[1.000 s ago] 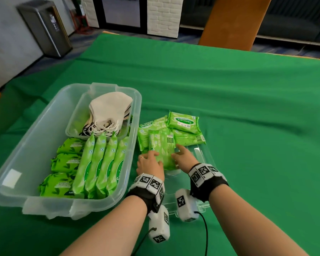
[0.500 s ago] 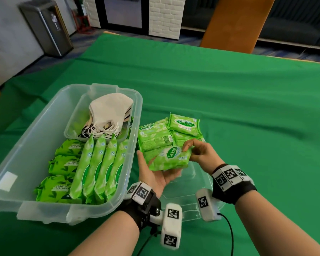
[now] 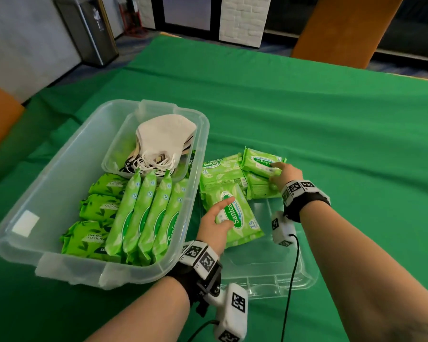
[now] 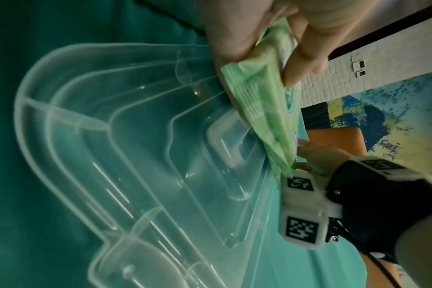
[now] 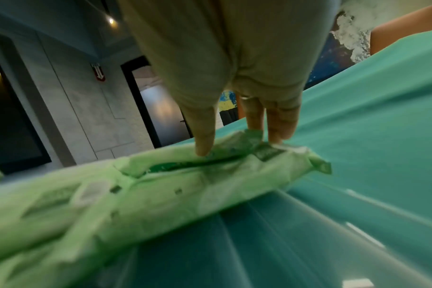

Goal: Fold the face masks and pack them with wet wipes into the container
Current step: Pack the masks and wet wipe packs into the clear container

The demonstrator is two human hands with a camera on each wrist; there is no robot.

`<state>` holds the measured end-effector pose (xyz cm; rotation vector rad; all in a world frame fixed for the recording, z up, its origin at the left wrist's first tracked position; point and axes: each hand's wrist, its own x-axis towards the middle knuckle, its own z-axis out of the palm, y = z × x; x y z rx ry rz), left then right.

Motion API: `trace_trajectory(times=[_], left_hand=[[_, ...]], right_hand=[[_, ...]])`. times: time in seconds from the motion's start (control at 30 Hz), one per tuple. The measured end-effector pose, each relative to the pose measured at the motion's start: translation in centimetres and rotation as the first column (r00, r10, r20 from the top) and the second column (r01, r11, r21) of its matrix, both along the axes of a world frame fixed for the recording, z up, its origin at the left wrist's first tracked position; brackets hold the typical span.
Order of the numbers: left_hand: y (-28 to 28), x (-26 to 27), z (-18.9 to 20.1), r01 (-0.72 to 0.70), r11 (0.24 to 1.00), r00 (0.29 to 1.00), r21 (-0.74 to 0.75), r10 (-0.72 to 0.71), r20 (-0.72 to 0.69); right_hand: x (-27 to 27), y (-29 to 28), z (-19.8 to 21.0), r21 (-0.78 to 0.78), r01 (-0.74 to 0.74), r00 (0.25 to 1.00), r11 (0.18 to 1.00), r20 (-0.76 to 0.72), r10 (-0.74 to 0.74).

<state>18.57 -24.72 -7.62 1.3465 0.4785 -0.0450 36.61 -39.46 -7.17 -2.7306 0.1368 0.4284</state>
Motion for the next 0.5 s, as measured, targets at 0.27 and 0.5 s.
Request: trace_trajectory(times=[0.27, 0.5], left_hand=[[0.0, -0.2, -0.5, -0.022, 0.999, 0.997, 0.03, 0.024, -0.077], [-0.4, -0.6, 0.0, 0.021, 0.995, 0.976, -0.099, -0.042, -0.215]], right_hand=[[-0.7, -0.6, -0.1, -0.108, 0.0, 0.982, 0.994, 0.186, 0.02], [-4.7, -2.7, 0.6, 0.568, 0.01, 0.924, 0.823, 0.309, -0.225]])
